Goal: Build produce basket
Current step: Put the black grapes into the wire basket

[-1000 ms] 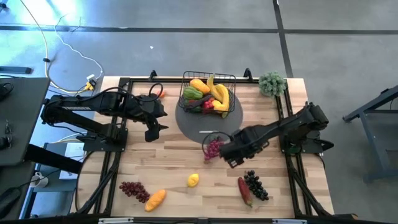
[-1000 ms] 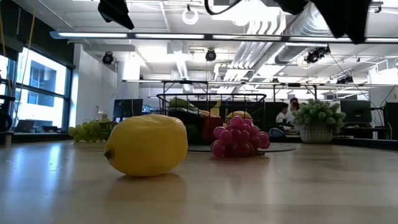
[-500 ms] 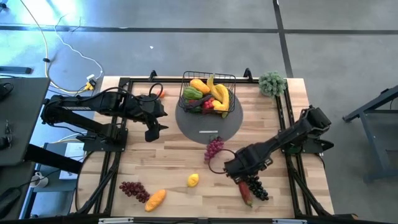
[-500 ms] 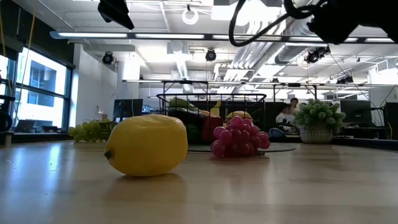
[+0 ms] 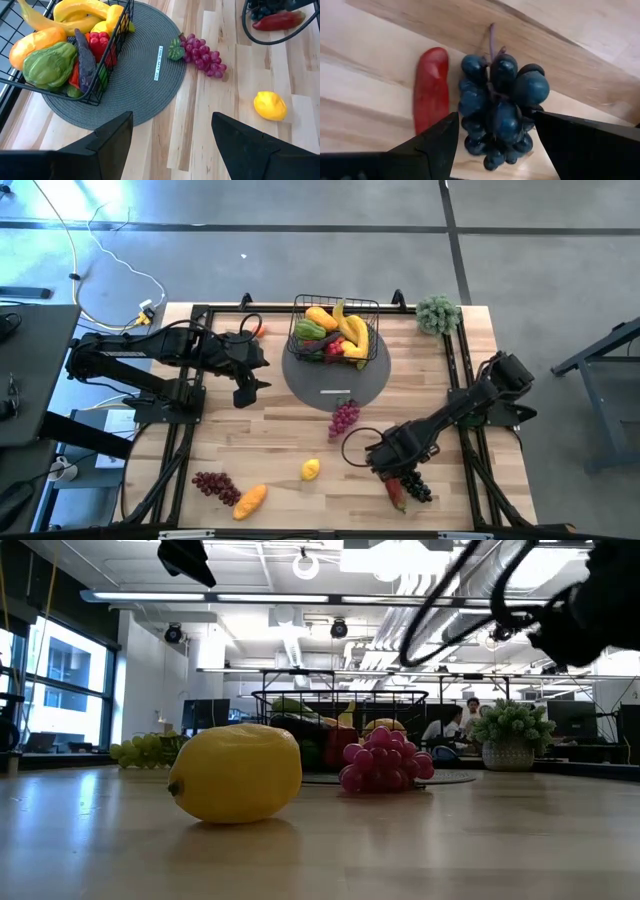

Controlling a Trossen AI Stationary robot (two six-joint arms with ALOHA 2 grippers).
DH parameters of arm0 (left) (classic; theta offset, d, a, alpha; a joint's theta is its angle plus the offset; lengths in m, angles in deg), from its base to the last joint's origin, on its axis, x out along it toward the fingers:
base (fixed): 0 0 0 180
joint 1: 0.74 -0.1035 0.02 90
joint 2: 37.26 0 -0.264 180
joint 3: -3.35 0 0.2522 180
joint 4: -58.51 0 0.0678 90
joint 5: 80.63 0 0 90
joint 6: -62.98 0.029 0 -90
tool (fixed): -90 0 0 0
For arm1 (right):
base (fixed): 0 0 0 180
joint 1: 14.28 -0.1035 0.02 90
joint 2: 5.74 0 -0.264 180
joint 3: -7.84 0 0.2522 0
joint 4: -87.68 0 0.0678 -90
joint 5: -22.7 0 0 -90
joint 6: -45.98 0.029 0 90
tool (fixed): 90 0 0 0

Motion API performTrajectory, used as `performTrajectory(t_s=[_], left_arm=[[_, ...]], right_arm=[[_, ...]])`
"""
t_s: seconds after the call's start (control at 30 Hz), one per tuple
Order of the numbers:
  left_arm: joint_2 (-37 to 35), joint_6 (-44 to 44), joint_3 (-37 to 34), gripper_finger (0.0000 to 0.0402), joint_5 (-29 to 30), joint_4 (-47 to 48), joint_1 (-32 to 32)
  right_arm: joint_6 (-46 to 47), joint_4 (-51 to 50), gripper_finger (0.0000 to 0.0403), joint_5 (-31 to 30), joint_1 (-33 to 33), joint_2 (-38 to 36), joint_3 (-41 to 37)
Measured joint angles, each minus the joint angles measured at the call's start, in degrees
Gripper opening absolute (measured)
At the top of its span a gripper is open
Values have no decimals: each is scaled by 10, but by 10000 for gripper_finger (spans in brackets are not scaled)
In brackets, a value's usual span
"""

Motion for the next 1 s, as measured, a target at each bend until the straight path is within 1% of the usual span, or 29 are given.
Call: performTrajectory(t_s=[0.23,0.33,0.4,0.47,0.57,0.7,0.77,0.83,0.9,1.0], left_arm=[[0,0,0,259,0,0,0],[0,0,0,259,0,0,0],[0,0,0,259,0,0,0],[0,0,0,259,0,0,0],[0,0,0,259,1,0,0],[0,0,0,259,17,0,0],[0,1,0,259,22,0,0],[0,0,0,259,27,0,0],[0,1,0,259,28,0,0],[0,1,0,259,28,0,0]], right_arm=[[39,66,243,2,-6,0,-61],[54,84,231,4,-6,0,-78],[59,90,210,9,-6,0,-83],[58,95,177,16,-4,0,-86],[58,94,112,18,-4,0,-86],[58,93,25,18,-4,-1,-86],[58,92,11,16,-4,-3,-86],[65,91,19,10,-3,-7,-86],[73,89,24,-4,-3,-16,-86],[93,85,11,-38,-1,-37,-86]])
